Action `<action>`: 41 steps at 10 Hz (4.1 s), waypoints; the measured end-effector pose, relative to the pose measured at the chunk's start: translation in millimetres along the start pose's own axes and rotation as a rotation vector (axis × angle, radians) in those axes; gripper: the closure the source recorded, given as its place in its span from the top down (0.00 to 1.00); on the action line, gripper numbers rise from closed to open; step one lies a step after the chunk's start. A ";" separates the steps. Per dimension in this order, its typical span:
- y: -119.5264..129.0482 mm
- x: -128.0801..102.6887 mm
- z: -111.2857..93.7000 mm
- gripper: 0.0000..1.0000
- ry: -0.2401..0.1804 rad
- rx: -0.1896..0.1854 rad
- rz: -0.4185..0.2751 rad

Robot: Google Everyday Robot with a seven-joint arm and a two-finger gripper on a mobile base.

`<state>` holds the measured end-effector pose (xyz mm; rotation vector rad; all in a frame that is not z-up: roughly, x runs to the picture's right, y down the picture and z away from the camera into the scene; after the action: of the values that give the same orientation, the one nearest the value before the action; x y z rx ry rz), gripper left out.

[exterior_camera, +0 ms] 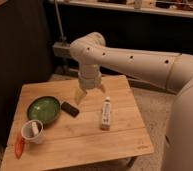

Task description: Move the arm in a circular motion

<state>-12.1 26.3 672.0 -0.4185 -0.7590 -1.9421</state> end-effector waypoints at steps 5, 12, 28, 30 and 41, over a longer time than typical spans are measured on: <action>65.0 -70.5 -7.8 0.80 0.048 0.017 0.156; 99.9 -213.3 52.8 0.80 0.002 0.041 0.290; -179.3 -42.9 69.7 0.80 -0.204 0.042 -0.215; -167.2 -23.9 65.2 0.80 -0.205 0.055 -0.223; -111.4 27.9 42.2 0.80 -0.190 0.184 -0.242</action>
<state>-124.7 72.8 682.8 -0.4171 -1.1471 -2.0515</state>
